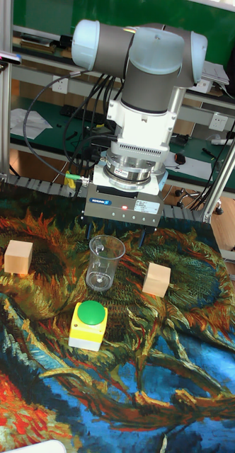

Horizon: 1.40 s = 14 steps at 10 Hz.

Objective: Pick up the cup

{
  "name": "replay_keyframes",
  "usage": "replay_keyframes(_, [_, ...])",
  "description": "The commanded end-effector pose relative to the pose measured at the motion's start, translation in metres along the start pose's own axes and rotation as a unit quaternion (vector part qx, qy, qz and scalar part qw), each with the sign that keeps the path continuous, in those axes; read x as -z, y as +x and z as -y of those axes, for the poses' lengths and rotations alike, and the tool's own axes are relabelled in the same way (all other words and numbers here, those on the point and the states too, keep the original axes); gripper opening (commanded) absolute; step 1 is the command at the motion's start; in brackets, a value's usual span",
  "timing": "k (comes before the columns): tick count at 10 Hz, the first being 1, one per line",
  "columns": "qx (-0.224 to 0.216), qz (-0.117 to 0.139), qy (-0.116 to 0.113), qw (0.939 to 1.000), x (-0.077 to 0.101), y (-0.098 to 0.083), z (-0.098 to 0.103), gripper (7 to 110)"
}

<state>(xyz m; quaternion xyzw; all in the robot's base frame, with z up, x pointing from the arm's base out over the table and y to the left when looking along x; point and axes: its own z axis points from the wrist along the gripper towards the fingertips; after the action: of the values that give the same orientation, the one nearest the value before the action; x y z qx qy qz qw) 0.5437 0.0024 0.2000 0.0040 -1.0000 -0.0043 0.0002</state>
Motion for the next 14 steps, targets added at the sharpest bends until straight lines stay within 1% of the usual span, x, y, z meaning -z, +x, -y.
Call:
replay_keyframes(1, [-0.053, 0.054, -0.012, 0.9971, 0.0011, -0.027, -0.007, 109])
replay_keyframes(2, [-0.053, 0.054, -0.012, 0.9971, 0.0004, -0.0272, -0.007, 7])
replay_keyframes(8, [-0.052, 0.053, -0.009, 0.9972, -0.0015, -0.0271, -0.0054, 7])
replay_keyframes(14, [-0.053, 0.053, -0.012, 0.9971, -0.0015, -0.0271, -0.0067, 7])
